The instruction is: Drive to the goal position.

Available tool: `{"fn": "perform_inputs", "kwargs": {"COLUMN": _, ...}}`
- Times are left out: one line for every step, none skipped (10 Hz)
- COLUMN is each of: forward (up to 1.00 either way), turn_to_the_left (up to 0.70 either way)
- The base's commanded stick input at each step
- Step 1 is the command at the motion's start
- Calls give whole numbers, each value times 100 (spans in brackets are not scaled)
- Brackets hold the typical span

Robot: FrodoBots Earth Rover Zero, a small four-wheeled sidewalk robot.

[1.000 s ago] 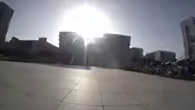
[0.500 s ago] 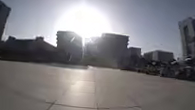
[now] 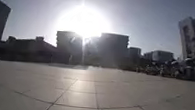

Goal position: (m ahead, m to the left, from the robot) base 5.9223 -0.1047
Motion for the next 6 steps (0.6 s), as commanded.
{"fn": "perform_inputs", "kwargs": {"forward": 100, "turn_to_the_left": 4}}
{"fn": "perform_inputs", "kwargs": {"forward": 100, "turn_to_the_left": 4}}
{"fn": "perform_inputs", "kwargs": {"forward": 100, "turn_to_the_left": 4}}
{"fn": "perform_inputs", "kwargs": {"forward": 100, "turn_to_the_left": 4}}
{"fn": "perform_inputs", "kwargs": {"forward": 100, "turn_to_the_left": 4}}
{"fn": "perform_inputs", "kwargs": {"forward": 100, "turn_to_the_left": 4}}
